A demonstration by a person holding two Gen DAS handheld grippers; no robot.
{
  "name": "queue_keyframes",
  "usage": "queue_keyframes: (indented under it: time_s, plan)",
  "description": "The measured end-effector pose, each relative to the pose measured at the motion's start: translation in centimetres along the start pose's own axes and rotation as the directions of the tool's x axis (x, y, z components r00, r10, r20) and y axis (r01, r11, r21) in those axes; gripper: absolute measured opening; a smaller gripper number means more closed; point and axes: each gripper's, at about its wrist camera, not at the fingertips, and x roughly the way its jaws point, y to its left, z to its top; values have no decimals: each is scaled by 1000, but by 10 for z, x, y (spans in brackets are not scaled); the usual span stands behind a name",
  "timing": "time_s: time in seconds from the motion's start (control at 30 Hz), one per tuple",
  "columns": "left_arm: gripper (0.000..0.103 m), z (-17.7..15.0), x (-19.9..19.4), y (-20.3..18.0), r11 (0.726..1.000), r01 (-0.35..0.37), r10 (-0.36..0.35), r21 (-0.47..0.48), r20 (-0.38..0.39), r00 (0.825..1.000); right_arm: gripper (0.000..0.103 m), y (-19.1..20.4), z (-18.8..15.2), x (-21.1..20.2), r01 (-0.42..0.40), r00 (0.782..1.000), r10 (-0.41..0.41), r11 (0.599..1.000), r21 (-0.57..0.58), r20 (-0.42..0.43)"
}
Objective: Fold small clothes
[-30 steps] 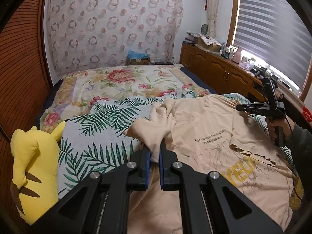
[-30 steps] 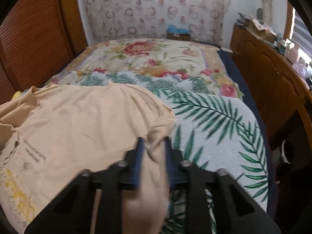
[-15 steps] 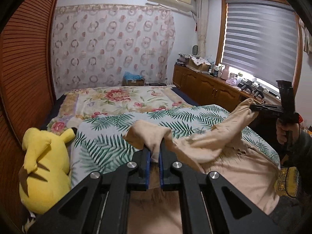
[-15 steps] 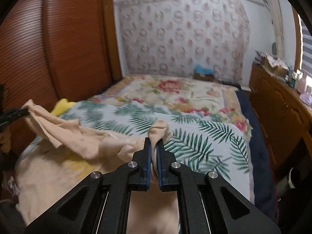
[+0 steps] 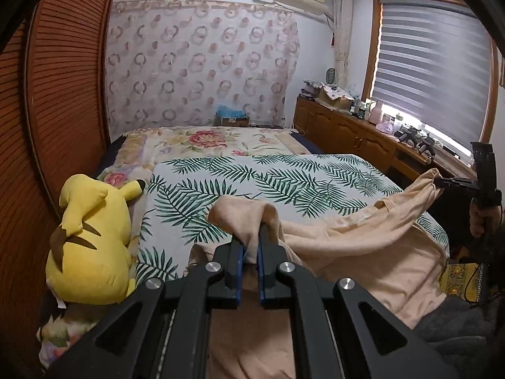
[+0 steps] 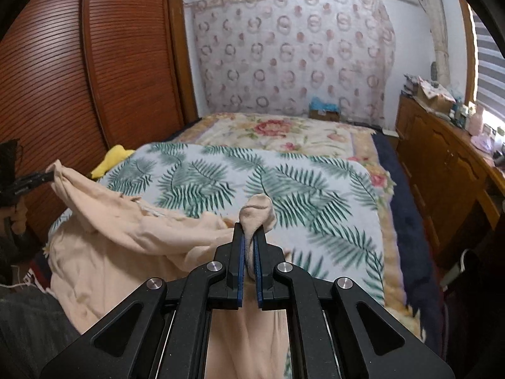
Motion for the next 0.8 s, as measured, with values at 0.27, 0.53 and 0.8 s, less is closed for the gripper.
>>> queue_keyframes:
  time_s: [0.27,0.53,0.8]
  plan:
    - [18,-13,2,5,999,-33,33,18,-38,999,3,3,-40,-3,-12,994,12,1000,-1,-109]
    - [22,-6,22,24,997,-81,81,10,-69,994,20,-14,-44,6,62,992,-63,998,-7,-108]
    - [22,-19,82,39,997,-81,80,3,-209,975,43,-28,-33,40,106,989,-108,994,-25,-103]
